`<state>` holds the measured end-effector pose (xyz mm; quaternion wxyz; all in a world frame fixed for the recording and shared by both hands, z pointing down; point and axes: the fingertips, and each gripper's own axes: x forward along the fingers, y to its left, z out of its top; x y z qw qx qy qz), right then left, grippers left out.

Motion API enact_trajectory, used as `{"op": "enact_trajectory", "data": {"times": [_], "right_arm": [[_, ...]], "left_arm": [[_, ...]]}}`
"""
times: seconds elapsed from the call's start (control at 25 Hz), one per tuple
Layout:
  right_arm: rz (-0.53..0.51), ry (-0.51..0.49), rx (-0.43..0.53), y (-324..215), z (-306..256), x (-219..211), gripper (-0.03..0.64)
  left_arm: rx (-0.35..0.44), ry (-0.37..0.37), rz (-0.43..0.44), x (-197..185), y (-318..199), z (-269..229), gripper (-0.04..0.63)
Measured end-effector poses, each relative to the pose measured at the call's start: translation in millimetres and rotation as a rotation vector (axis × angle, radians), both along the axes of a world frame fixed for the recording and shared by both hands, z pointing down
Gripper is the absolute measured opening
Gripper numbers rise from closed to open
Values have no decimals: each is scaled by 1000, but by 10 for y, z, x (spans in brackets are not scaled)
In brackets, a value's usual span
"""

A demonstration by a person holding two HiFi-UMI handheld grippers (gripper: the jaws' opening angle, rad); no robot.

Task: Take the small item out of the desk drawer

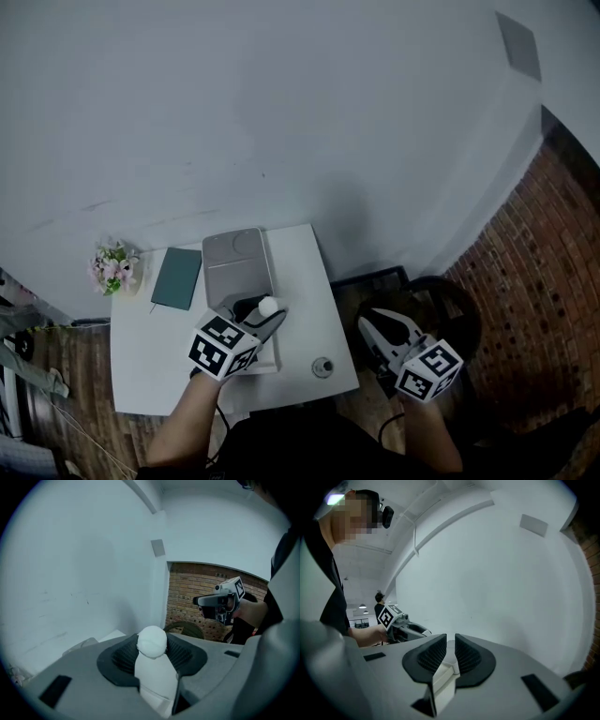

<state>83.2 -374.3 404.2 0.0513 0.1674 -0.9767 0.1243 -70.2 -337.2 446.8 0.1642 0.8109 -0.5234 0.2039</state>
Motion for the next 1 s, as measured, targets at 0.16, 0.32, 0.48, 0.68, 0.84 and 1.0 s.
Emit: {"op": "enact_trajectory", "data": {"times": [0.16, 0.32, 0.48, 0.68, 0.84, 1.0], "right_arm": [[-20, 4, 12, -12, -31, -16, 40], [-28, 3, 32, -10, -54, -54, 13], [-60, -36, 57, 60, -162, -192, 5], [-83, -90, 67, 132, -278, -384, 5], [-91, -108, 76, 194, -346, -484, 5], [-25, -122, 108, 125, -422, -469, 5]], "left_arm": [[65, 5, -31, -3, 33, -241, 183], [132, 17, -103, -106, 136, -395, 183], [232, 63, -177, -292, 290, -575, 183], [337, 86, -225, -506, 479, -844, 183], [373, 83, -241, -630, 594, -1001, 183], [397, 80, -249, -730, 651, -1102, 183]]}}
